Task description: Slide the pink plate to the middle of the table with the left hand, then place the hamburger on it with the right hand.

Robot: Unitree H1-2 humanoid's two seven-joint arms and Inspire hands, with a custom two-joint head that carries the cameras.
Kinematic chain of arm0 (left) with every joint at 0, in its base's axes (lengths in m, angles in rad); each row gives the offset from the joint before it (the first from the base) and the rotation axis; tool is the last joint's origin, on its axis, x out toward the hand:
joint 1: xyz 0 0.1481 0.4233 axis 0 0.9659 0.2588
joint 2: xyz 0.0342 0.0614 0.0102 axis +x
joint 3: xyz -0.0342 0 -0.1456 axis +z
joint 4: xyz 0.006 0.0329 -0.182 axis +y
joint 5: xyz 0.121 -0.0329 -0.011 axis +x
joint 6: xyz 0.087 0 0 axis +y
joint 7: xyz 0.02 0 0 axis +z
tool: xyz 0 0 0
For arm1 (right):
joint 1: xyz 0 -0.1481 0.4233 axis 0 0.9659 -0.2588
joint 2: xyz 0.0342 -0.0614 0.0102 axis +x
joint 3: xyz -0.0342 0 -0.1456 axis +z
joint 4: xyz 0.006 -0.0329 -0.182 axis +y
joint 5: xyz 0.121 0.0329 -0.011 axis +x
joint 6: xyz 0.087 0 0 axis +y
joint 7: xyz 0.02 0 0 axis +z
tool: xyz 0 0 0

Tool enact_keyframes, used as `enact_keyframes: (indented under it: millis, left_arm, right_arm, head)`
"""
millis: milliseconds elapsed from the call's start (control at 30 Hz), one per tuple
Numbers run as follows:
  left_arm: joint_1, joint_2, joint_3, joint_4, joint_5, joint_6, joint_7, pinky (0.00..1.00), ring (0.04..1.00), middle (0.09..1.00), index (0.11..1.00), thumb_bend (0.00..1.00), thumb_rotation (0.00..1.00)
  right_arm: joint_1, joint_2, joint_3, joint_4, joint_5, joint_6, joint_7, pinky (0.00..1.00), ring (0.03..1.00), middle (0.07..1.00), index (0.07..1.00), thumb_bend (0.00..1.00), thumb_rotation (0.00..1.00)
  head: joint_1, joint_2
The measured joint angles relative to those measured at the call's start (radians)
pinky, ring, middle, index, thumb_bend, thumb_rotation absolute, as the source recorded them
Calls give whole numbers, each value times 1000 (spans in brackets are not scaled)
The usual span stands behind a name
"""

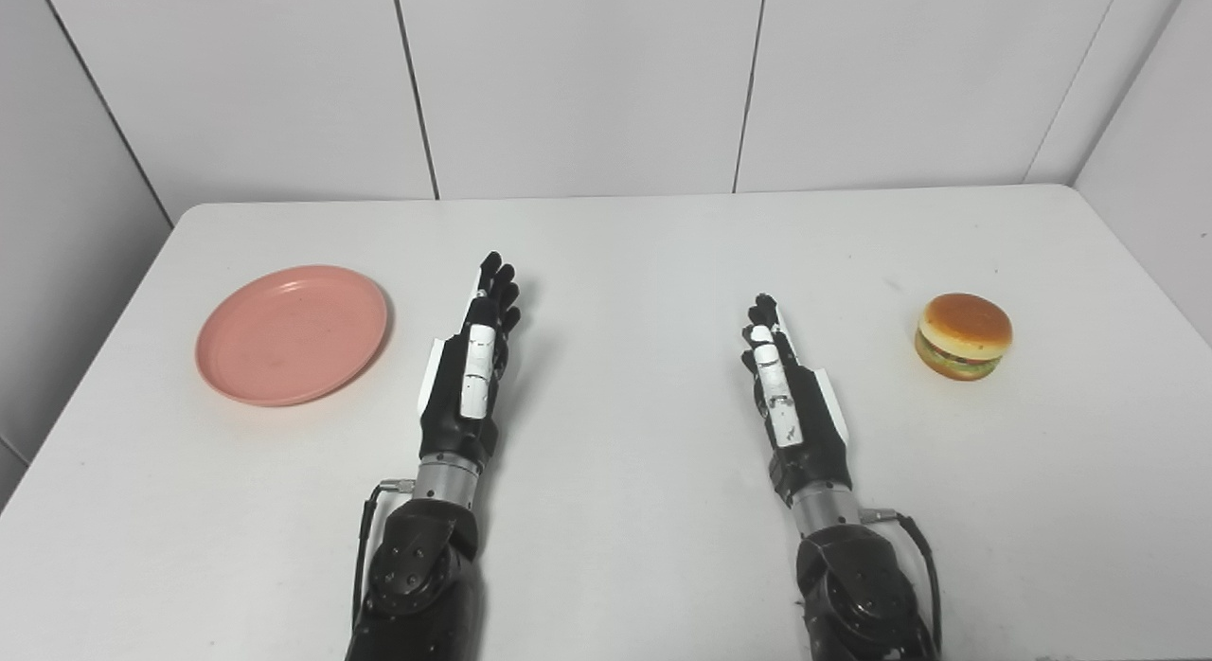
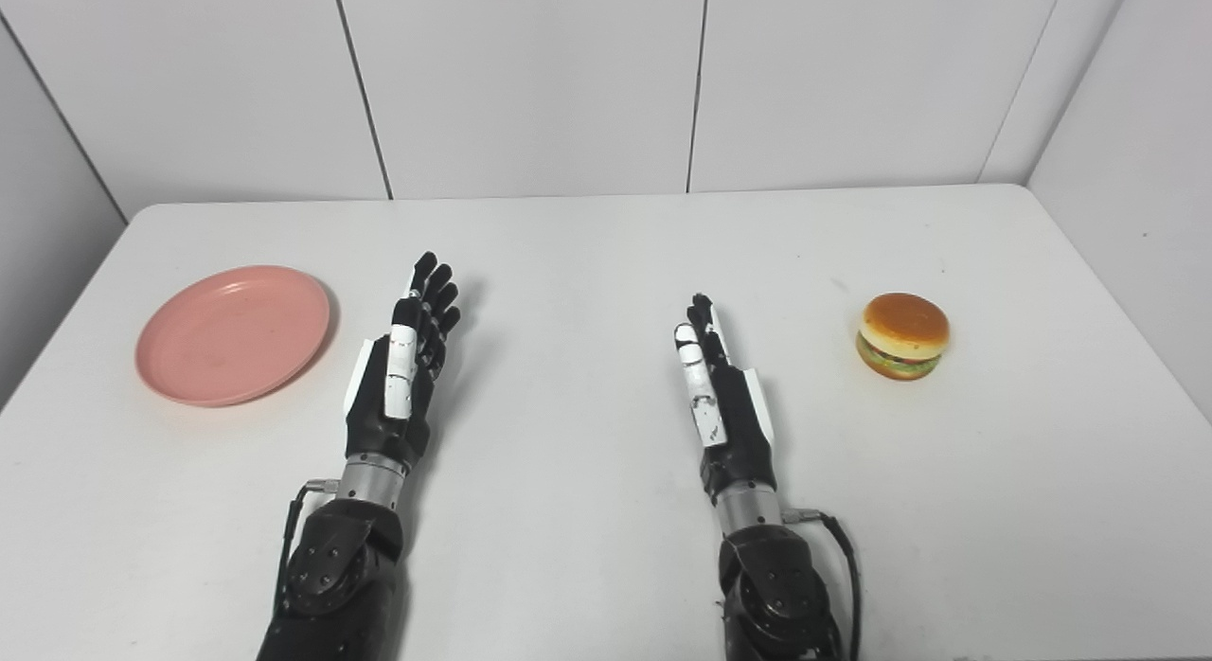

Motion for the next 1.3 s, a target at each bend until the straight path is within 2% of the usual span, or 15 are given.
enact_keyframes:
  millis: [200, 300, 400, 833, 1133, 1167, 1200, 1267, 1300]
  left_arm:
    - [1, 1, -3, -7, 3, 42, 1, 1000, 1000, 1000, 1000, 701, 1000]
    - [17, -1, -10, -36, 10, 116, 8, 1000, 1000, 1000, 1000, 691, 1000]
    - [20, -3, -11, -43, 13, 148, 14, 1000, 1000, 1000, 1000, 694, 1000]
    - [36, 2, -20, -67, 30, 186, 6, 1000, 1000, 1000, 1000, 641, 1000]
    - [35, 1, -16, -62, 31, 178, 5, 1000, 1000, 1000, 1000, 684, 1000]
    - [35, 1, -16, -62, 31, 178, 5, 1000, 1000, 1000, 1000, 688, 1000]
    - [35, 1, -17, -62, 32, 178, 5, 1000, 1000, 1000, 1000, 690, 1000]
    - [35, -1, -18, -62, 35, 177, 8, 1000, 1000, 1000, 1000, 684, 1000]
    - [35, -4, -18, -62, 35, 177, 12, 1000, 1000, 1000, 1000, 682, 1000]
  right_arm:
    - [-3, 0, 2, 3, 0, -1, 0, 1000, 995, 1000, 1000, 552, 967]
    - [-3, 0, 1, 3, 0, -1, -1, 1000, 993, 1000, 1000, 549, 959]
    - [-4, 1, 0, 3, 0, -1, -1, 1000, 995, 1000, 1000, 548, 960]
    - [-4, 1, 0, 3, -1, -1, -2, 1000, 998, 1000, 1000, 551, 973]
    - [-8, 2, -2, 7, 0, -2, -2, 1000, 997, 1000, 1000, 550, 962]
    - [-8, 2, -2, 7, 0, -2, -2, 1000, 997, 1000, 1000, 549, 966]
    - [-8, 1, -2, 7, 0, -2, -2, 1000, 999, 1000, 1000, 544, 972]
    - [-8, 0, -4, 8, 2, -4, 0, 1000, 1000, 1000, 1000, 549, 966]
    - [-8, -2, -6, 8, 5, -4, 0, 1000, 1000, 1000, 1000, 551, 963]
  head:
    - [2, -2]
    - [-3, 1]
    - [0, 2]
    - [-8, 6]
    - [-2, 6]
    - [11, 3]
    - [62, -3]
    - [63, -3]
    - [128, -11]
